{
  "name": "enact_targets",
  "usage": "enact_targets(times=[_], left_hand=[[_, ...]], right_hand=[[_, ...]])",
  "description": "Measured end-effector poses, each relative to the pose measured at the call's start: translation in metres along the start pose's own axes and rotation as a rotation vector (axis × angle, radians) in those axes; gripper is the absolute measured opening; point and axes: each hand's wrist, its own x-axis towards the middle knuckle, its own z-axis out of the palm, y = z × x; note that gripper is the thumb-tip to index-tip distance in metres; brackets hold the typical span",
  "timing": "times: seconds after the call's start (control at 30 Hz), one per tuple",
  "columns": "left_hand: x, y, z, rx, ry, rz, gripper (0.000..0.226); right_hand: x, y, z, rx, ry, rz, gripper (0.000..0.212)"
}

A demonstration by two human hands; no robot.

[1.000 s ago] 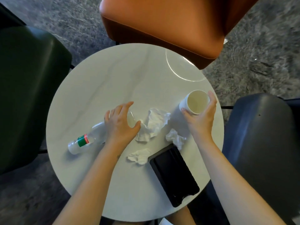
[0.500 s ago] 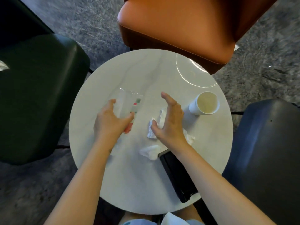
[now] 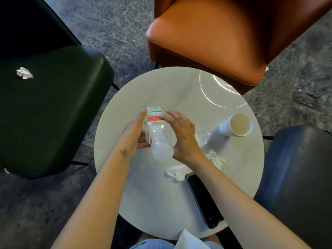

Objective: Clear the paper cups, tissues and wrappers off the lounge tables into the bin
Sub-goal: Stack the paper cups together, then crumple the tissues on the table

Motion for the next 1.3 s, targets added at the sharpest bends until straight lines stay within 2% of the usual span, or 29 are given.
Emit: enact_targets(times=[0.1,0.23,0.5,0.7,0.8,0.9,1.0,1.07,1.17,1.3], left_hand=[[0.003,0.002,-0.009,-0.007,-0.011,-0.031,0.056],[0.011,0.001,-0.019,0.036,0.026,0.016,0.048],[0.024,-0.013,-0.026,0.064,0.054,0.016,0.036],[0.022,-0.026,-0.015,0.100,0.047,0.022,0.025],[0.022,-0.041,-0.003,0.156,0.019,0.064,0.026],[0.024,-0.068,0.013,0.391,-0.076,0.140,0.039],[0.019,-0.102,0.028,0.709,-0.223,0.310,0.065],[0.015,-0.123,0.038,0.850,-0.266,0.399,0.088],[0.016,-0.145,0.053,1.019,-0.218,0.518,0.112],[0.020,-0.155,0.064,1.133,-0.115,0.580,0.112]], right_hand=[[0.013,0.003,0.001,-0.022,0.025,0.100,0.075],[0.038,0.009,0.006,-0.029,0.045,0.218,0.071],[0.048,0.019,0.017,0.069,0.033,0.274,0.070],[0.036,0.031,0.007,0.051,-0.046,0.295,0.095],[0.017,0.047,-0.009,0.023,-0.033,0.325,0.085],[-0.009,0.073,-0.029,-0.023,-0.149,0.319,0.074],[-0.040,0.093,-0.047,-0.053,-0.359,0.359,0.079],[-0.058,0.103,-0.053,-0.139,-0.488,0.327,0.087],[-0.070,0.115,-0.057,-0.250,-0.600,0.247,0.095],[-0.072,0.129,-0.061,-0.323,-0.585,0.213,0.092]])
